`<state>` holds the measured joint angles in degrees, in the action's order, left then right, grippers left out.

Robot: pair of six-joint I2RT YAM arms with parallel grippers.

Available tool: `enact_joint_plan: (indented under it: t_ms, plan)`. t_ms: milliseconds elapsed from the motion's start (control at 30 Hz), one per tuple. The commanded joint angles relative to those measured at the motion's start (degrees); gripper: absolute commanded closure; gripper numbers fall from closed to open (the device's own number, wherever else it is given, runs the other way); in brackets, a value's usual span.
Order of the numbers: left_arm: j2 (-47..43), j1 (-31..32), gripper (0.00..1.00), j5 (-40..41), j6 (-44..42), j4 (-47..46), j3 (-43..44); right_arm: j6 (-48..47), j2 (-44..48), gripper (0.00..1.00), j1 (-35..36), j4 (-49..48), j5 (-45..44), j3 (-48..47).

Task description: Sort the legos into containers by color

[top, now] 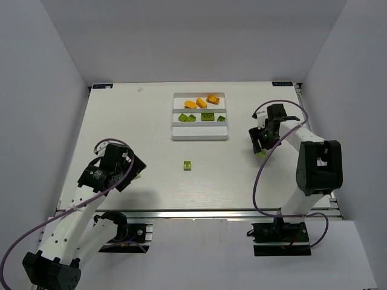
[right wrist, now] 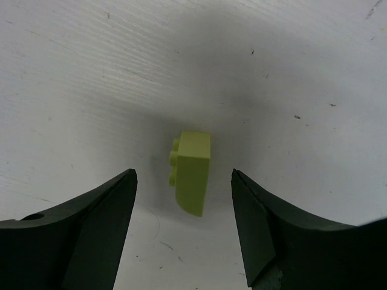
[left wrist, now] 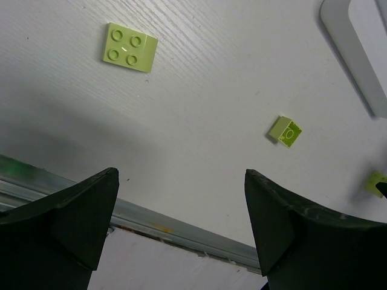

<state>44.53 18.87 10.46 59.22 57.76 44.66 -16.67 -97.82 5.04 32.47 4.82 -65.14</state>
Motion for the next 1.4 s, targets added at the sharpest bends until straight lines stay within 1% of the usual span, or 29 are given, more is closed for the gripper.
enact_joint_plan:
  t_ms: [0,100,200,267,300,333,400,433,467,500,533,567,600,633,667,733,767,800,867,900,933,1000,1033,1133,1267,1367]
  plan:
    - [0.6,-0.1,0.05,0.2,-0.8,-1.1,1.2,-0.2,-1.1,0.31,0.1,-1.8,-0.8,-0.2]
    - [0.9,-0.1,0.05,0.0,-0.7,-1.2,1.3,-0.7,-1.7,0.35,0.2,-2.8,-1.3,1.0]
    - [0.8,-0.1,0.05,0.1,-0.6,-1.3,1.2,-1.0,-2.2,0.42,0.1,-3.4,-1.2,1.9]
    - [0.9,-0.1,0.05,0.5,-0.6,-1.2,1.2,-1.1,-2.5,0.52,0.2,-3.8,-1.2,2.5]
    - [0.9,-0.1,0.05,0.5,-0.6,-1.2,1.2,-1.3,-2.7,0.54,0.2,-4.1,-1.2,2.7]
    - [1.0,-0.1,0.05,0.5,-0.6,-1.2,1.1,-1.4,-3.0,0.61,0.1,-4.3,-1.3,2.9]
    - [1.1,-0.1,0.05,0.5,-0.6,-1.5,0.9,-2.0,-3.3,0.71,0.1,-4.6,-1.0,3.2]
    - [1.1,-0.1,0.05,0.5,-0.6,-1.7,0.7,-2.3,-3.3,0.80,0.1,-4.8,-0.8,3.2]
    - [1.3,-0.1,0.05,0.5,-0.6,-1.8,0.8,-2.8,-3.3,0.86,0.1,-5.0,-0.3,3.1]
    - [1.4,-0.1,0.05,0.5,-0.6,-1.9,0.6,-3.5,-3.3,0.89,0.1,-4.6,0.4,2.7]
    - [1.7,-0.1,0.05,0.5,-0.6,-1.9,0.7,-5.5,-2.7,0.98,0.3,-4.3,1.5,2.4]
    - [1.8,-0.1,0.05,0.6,-0.5,-1.9,0.6,-6.6,-2.5,1.00,0.3,-3.6,5.0,1.8]
    - [1.9,-0.1,0.05,0.5,-0.6,-1.9,0.4,-8.1,-1.9,1.00,0.4,-2.4,7.5,0.6]
    - [2.0,-0.1,0.05,0.5,-0.6,-1.9,0.3,-11.9,-1.0,1.00,0.7,-1.6,9.8,-0.3]
    - [2.1,-0.1,0.05,0.5,-0.7,-2.0,0.2,-13.6,-0.6,1.00,1.5,-1.0,14.6,-1.3]
    - [2.3,-0.1,0.05,0.5,-0.7,-2.0,-0.2,-18.3,-0.8,1.00,2.3,1.2,19.1,-5.5]
    - [2.7,-0.1,0.05,0.5,-0.7,-1.9,-0.1,-19.1,-1.2,1.00,3.6,1.5,21.8,-7.1]
    - [2.8,-0.1,0.05,0.7,-0.7,-1.8,-0.1,-20.1,-1.7,1.00,3.9,1.9,23.3,-10.5]
    - [3.3,-0.1,0.05,1.1,-0.5,-1.4,-0.4,-21.5,-4.1,1.00,5.4,2.8,25.8,-13.9]
    - [3.3,-0.1,0.05,1.2,-0.3,-1.0,-0.5,-21.7,-4.9,1.00,6.4,2.9,26.4,-15.7]
    - [3.4,-0.1,0.05,1.3,0.2,-0.9,-1.0,-22.3,-7.1,1.00,6.9,3.3,26.8,-19.5]
    - [3.9,-0.1,0.05,1.9,1.2,0.1,-1.1,-22.7,-9.5,1.00,8.9,4.0,26.9,-22.9]
    - [4.2,-0.1,0.05,2.0,1.7,0.2,-1.2,-23.1,-11.8,1.00,9.3,4.3,27.0,-26.4]
    - [4.7,-0.1,0.05,2.1,2.8,0.3,-1.2,-23.3,-16.1,1.00,11.7,3.2,25.2,-31.8]
    - [5.3,-0.1,0.05,2.0,3.4,-0.6,-1.0,-23.7,-20.8,1.00,13.8,3.1,23.7,-37.0]
    - [6.3,-0.1,0.05,1.8,3.5,-1.0,-0.7,-23.8,-23.1,1.00,14.9,2.7,22.7,-38.6]
